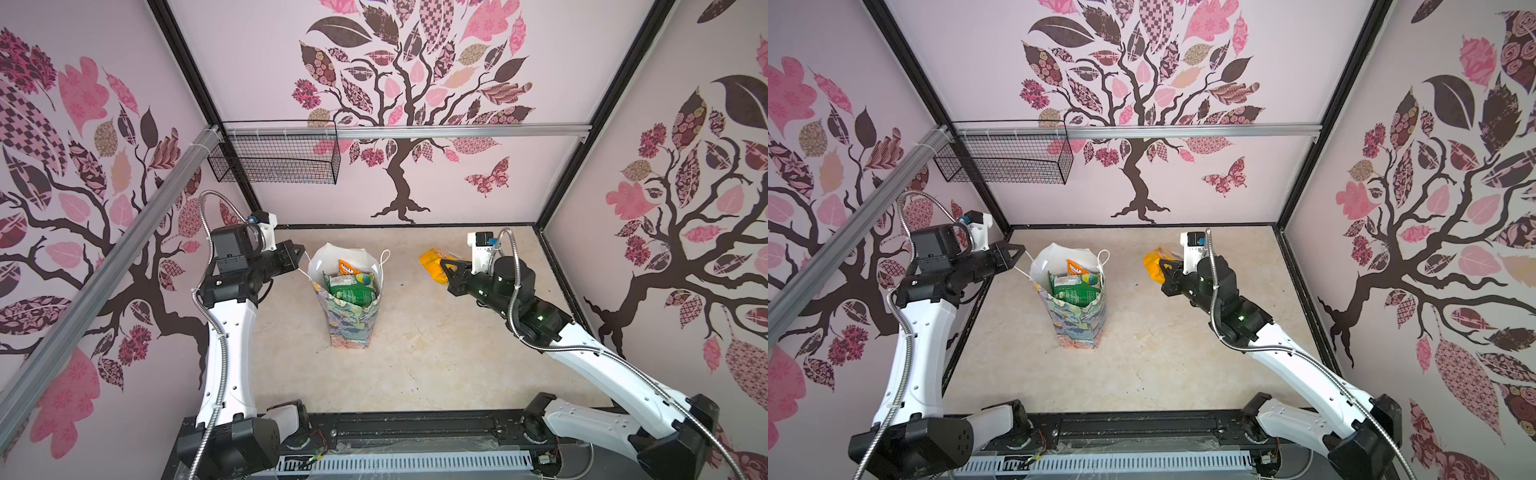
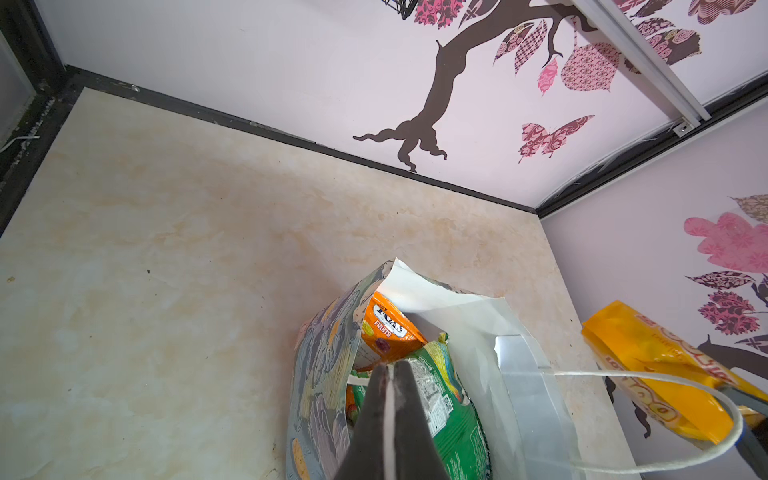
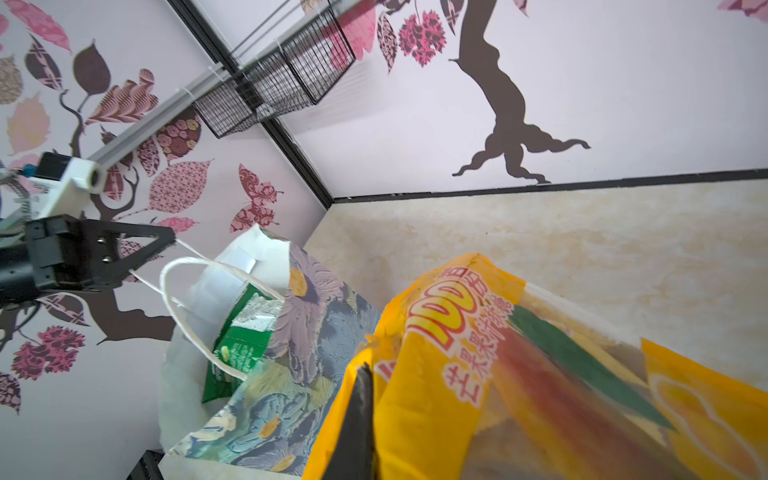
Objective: Place the snacks into the paper bag
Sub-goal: 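Lift the yellow packet and carry it toward the bag with the right gripper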
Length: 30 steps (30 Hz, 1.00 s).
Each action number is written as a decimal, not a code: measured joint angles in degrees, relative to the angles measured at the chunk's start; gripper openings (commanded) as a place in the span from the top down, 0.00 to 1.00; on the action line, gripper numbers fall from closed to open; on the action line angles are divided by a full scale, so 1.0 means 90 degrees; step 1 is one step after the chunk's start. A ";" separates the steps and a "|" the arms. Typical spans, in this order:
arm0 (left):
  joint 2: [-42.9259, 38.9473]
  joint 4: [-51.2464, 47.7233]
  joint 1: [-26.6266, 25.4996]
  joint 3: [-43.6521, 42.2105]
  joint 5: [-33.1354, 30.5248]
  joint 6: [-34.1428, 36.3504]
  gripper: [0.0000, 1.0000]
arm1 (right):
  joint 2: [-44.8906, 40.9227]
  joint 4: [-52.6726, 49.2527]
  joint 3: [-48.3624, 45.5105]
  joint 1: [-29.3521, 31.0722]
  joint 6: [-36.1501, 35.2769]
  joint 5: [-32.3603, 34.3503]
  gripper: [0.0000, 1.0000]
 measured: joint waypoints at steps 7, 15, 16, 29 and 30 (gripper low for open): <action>0.0000 0.0000 0.0000 0.0000 0.0002 0.0000 1.00 | 0.0374 -0.0204 0.0833 0.0172 -0.0165 -0.0017 1.00; 0.0000 0.0000 0.0000 -0.0002 0.0002 -0.0002 1.00 | 0.0903 -0.0476 0.1634 0.0724 -0.0561 0.0131 1.00; 0.0000 0.0000 0.0000 0.0000 0.0005 -0.0002 1.00 | 0.0952 -0.0478 0.1732 0.0777 -0.0605 0.0131 1.00; 0.0000 0.0000 0.0000 -0.0002 0.0005 -0.0005 1.00 | 0.1409 -0.0517 0.2846 0.1331 -0.1032 0.0226 1.00; 0.0000 0.0000 0.0000 -0.0002 0.0005 -0.0007 1.00 | 0.1443 -0.0520 0.2905 0.1345 -0.1056 0.0226 1.00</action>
